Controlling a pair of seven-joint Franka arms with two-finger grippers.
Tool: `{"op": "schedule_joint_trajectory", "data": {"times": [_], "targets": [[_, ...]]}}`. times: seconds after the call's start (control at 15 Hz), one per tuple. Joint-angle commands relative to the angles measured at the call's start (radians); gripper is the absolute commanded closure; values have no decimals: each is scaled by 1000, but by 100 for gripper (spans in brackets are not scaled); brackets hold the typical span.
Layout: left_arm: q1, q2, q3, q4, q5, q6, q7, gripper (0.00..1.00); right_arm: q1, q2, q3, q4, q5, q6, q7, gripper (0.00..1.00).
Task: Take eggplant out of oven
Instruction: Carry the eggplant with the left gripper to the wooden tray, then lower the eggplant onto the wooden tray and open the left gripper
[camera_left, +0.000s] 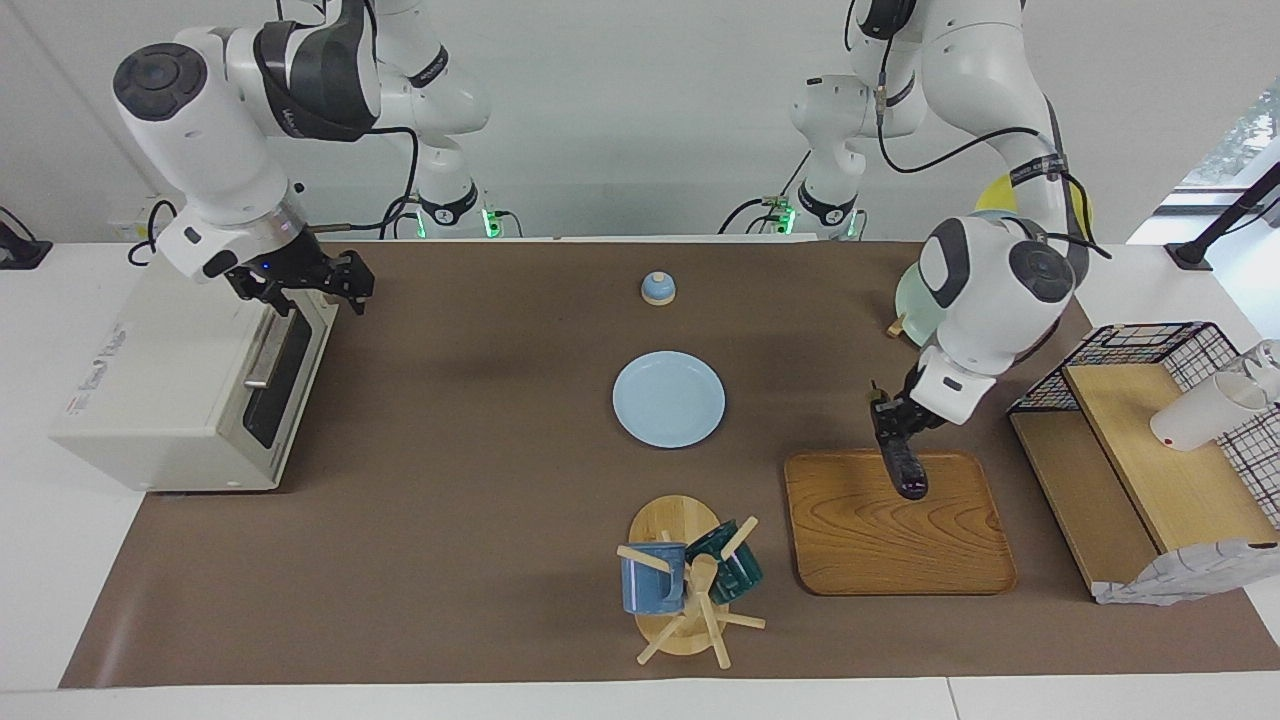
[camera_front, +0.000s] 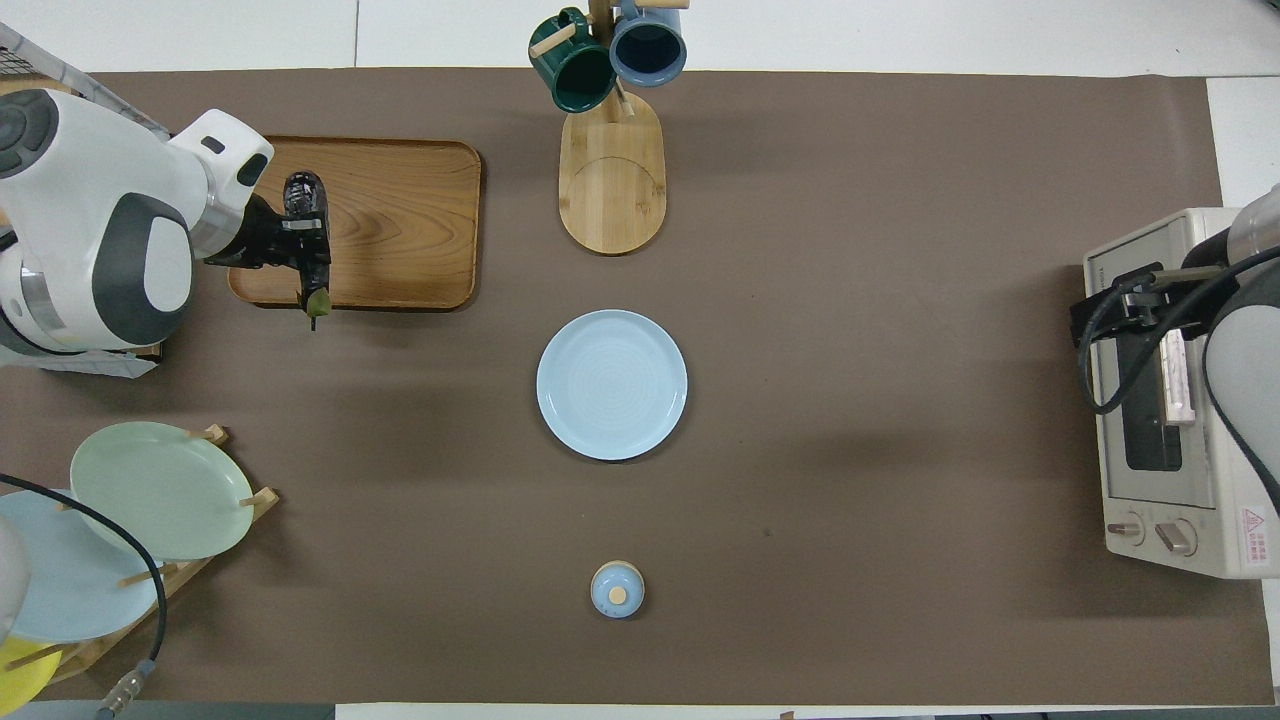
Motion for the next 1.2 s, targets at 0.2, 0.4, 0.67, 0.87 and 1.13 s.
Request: {"op": "schedule_joint_trajectory", "data": {"times": [0.2, 0.4, 0.67, 0.87, 1.13], "targets": [[4, 84, -8, 62, -11, 28, 43, 100, -1, -45, -12, -60, 22, 20, 18, 0], [4, 80, -6, 28, -13, 51, 120, 1, -1, -22, -34, -13, 24, 33, 18, 0], [7, 51, -6, 36, -13, 22, 122, 0, -9, -15, -39, -2, 28, 34, 10, 0], [9, -36, -3, 29, -13, -67, 109, 0, -11, -29, -39, -1, 57, 28, 10, 0], [16, -164, 1, 29, -13, -186, 100, 0, -11, -41, -40, 22, 84, 26, 16, 0]]}}
